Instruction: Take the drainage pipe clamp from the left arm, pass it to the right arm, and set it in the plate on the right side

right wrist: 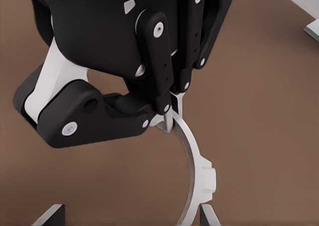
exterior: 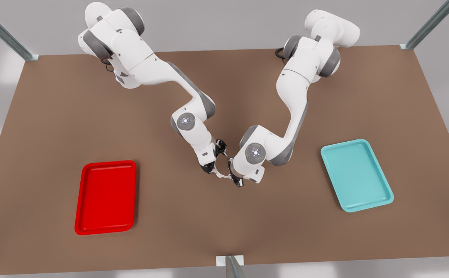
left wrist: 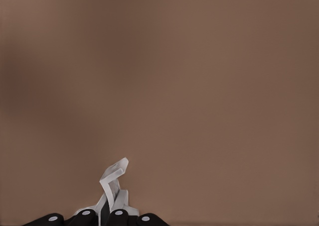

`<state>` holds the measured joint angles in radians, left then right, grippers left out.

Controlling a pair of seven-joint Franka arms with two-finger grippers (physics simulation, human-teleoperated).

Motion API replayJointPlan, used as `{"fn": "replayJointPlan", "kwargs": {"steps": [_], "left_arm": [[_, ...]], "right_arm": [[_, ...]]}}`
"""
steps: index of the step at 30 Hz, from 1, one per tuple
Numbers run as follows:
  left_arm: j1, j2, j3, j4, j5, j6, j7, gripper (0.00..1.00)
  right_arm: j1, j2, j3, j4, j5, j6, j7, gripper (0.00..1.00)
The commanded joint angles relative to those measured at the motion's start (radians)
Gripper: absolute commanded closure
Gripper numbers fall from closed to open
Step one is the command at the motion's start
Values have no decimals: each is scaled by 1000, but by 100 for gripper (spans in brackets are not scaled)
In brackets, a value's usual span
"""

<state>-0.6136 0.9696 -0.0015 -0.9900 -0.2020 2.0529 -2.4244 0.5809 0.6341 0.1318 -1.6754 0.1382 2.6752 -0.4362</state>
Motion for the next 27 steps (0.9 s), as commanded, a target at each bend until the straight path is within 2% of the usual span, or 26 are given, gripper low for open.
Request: {"fn": "replayJointPlan", "kwargs": {"steps": [1, 24, 26, 27], "left_arm": [[0, -2, 0, 1, 3, 1, -91, 79], [-3, -2, 0, 1, 3, 1, -101, 79], [-3, -2, 0, 1, 3, 1, -101, 79], [-3, -2, 0, 1, 3, 1, -101, 79]], "right_arm": [[-1, 1, 0, 0, 3, 12, -44, 0], [-10, 38, -11, 10, -8, 25, -47, 0], [-7, 38, -11, 11, -9, 26, -47, 10], [-9, 38, -11, 11, -11, 28, -47, 23]]}}
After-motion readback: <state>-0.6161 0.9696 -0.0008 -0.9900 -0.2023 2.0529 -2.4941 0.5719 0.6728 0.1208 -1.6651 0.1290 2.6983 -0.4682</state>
